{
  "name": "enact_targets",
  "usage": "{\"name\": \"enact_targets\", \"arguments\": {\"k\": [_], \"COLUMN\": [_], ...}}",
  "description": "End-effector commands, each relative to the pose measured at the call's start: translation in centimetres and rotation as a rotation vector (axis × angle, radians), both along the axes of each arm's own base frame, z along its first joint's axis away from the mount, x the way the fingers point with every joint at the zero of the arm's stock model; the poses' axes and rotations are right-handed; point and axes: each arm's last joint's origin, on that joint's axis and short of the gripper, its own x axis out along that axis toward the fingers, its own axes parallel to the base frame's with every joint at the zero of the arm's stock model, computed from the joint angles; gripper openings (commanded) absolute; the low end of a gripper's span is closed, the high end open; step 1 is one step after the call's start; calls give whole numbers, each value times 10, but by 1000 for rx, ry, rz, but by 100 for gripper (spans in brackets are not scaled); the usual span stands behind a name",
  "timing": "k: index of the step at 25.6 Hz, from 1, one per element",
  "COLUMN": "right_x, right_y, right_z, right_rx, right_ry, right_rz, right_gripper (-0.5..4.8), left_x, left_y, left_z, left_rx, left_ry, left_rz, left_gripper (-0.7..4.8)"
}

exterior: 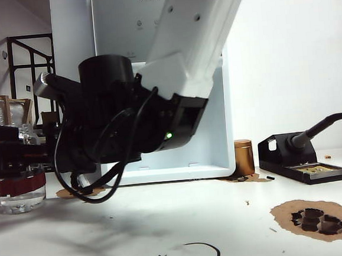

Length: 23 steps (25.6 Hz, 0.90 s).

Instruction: Pick up the water bottle with two loops of red belts, then reach the front water dispenser and gently press the gray-black baffle horizontally to get a little water.

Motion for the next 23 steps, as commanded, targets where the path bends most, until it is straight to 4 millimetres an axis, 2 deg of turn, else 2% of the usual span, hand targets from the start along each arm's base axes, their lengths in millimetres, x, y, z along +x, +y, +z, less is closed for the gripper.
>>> {"name": "enact_targets", "arguments": {"k": [1,6,13,23], "right_x": [7,10,15,14], "right_y": [7,14,22,23], "right_z": [-2,-10,-9,-8], "right_rx": [-4,-26,-17,-19], "right_ry": [-2,18,12,18], "right_rz": [2,9,30,53], "right_gripper": [479,479,479,479], "left_x": [0,0,0,0], "left_y": [0,0,0,0], "left_z": [2,2,2,2], "left_rx": [-3,-3,-3,-3], "left_ry": [-10,-10,-10,-11], "left_rz": [-6,-6,-6,-6], "left_gripper": [338,342,343,342]}}
